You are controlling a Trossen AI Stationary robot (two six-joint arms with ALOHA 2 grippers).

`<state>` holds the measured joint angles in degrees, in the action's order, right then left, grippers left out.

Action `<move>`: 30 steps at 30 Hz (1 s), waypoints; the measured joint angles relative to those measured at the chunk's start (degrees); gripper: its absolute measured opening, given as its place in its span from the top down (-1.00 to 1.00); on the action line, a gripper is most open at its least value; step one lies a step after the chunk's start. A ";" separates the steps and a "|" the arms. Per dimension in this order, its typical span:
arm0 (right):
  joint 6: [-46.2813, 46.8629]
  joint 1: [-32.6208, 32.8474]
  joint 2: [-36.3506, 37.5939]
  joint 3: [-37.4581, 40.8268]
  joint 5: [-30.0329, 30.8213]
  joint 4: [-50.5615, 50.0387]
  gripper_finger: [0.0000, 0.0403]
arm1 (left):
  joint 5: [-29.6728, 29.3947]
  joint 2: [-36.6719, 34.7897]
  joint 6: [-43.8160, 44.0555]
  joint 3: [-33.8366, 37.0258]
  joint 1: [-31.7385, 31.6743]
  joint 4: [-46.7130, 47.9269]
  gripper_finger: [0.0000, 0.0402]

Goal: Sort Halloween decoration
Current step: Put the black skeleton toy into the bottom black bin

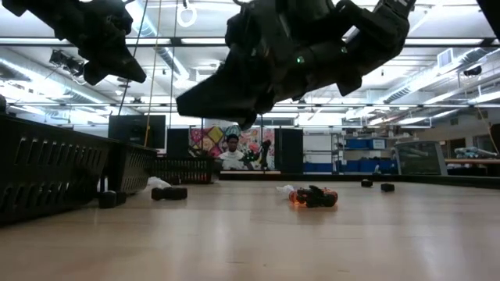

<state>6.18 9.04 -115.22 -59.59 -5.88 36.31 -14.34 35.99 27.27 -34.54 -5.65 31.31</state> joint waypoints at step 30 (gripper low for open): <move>-7.38 -0.92 -15.08 -3.07 -2.87 8.52 0.17 | -0.44 0.00 0.00 0.00 0.00 0.17 0.75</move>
<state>-1.20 8.11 -130.30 -62.66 -8.75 44.83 -14.79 35.99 27.27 -34.54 -5.65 31.48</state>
